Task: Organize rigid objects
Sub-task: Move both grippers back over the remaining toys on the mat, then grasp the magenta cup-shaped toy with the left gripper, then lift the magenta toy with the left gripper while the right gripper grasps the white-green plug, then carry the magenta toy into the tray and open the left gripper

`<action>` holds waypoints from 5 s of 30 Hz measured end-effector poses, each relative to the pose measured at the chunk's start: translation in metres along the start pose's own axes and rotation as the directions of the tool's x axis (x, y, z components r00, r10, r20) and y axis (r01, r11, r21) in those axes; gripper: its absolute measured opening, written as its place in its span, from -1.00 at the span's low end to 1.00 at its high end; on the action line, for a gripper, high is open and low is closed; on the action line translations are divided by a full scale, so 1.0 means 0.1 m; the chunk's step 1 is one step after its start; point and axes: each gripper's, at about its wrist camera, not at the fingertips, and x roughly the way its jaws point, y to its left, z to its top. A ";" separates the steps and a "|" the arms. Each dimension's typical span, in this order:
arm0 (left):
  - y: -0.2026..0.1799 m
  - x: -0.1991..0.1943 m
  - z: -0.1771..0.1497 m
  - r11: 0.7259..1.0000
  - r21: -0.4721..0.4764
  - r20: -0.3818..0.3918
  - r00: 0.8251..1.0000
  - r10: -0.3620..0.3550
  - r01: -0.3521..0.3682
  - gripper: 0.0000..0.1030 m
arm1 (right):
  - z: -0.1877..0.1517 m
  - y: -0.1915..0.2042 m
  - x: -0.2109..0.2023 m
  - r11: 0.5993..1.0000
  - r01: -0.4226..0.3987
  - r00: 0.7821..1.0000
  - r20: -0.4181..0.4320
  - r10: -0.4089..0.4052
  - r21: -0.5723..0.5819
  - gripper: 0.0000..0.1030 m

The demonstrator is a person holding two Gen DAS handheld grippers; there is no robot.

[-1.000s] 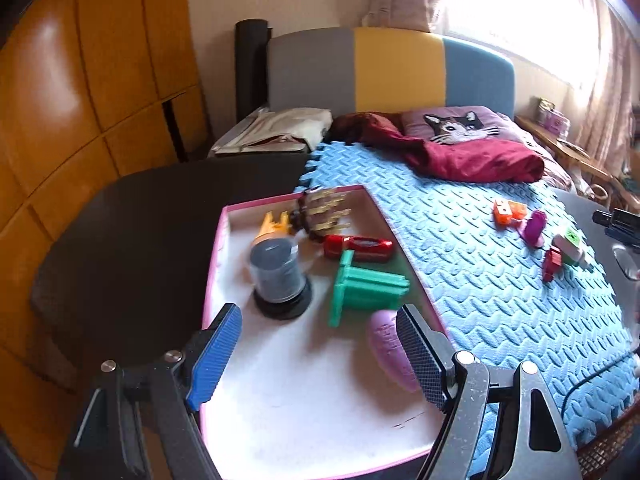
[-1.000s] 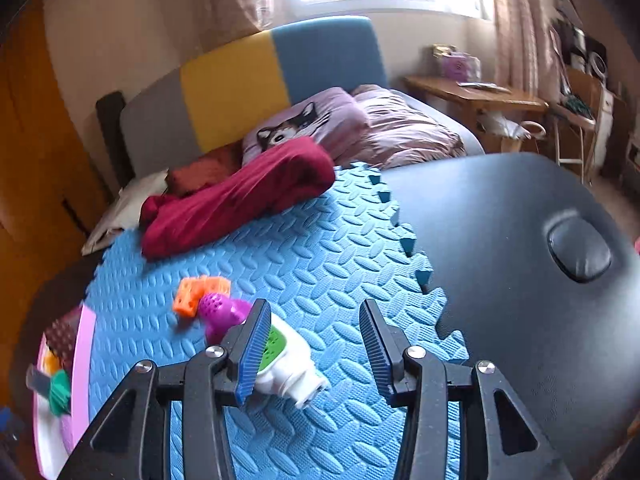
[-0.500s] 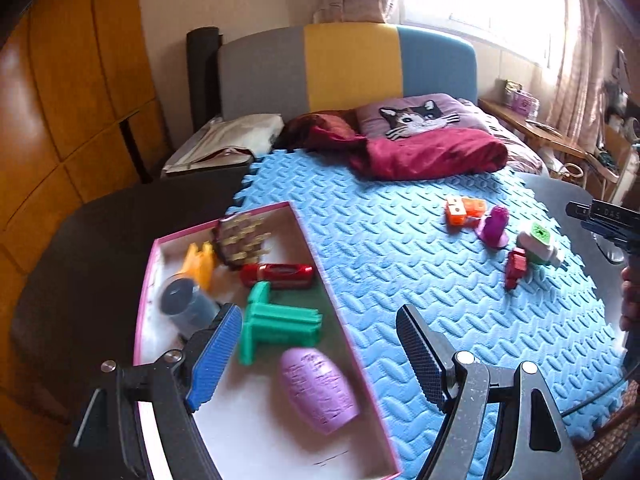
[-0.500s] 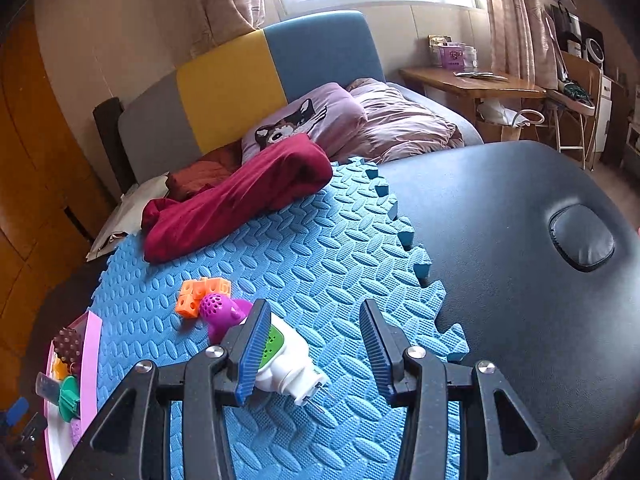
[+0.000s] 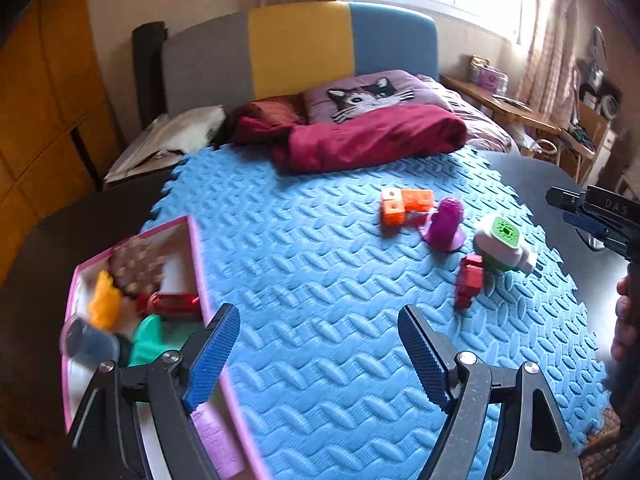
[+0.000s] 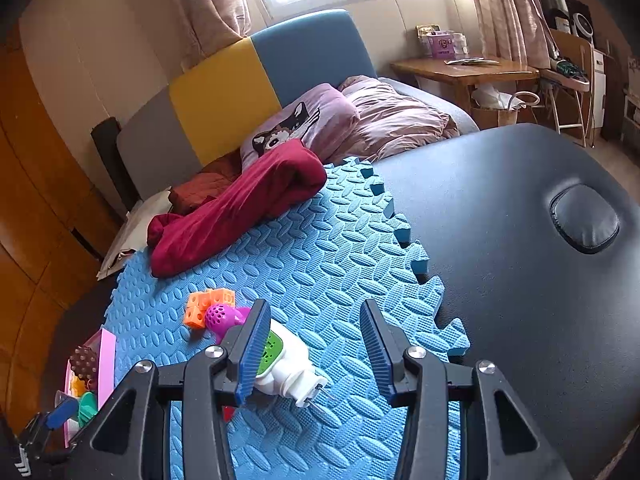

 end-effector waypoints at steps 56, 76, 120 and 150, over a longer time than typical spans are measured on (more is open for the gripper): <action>-0.28 0.29 -0.05 0.956 -0.007 -0.090 0.952 -0.292 0.292 -0.36 | -0.05 -0.25 0.19 0.992 0.052 0.994 -0.102 -0.040 0.116 -0.09; -0.71 1.02 0.39 0.904 0.356 -0.092 0.971 -0.220 0.238 -0.04 | -0.03 -0.22 0.21 0.993 0.002 0.994 -0.111 0.012 0.121 -0.09; -0.45 0.36 -0.61 0.973 0.094 0.024 0.976 -0.215 0.212 -0.39 | -0.34 0.69 0.65 0.876 0.041 0.972 -0.183 -0.146 -0.481 0.36; -0.43 0.34 -0.61 0.973 0.074 0.025 0.975 -0.222 0.220 -0.39 | -0.28 0.46 0.91 0.936 0.016 0.968 -0.229 -0.103 -0.351 0.23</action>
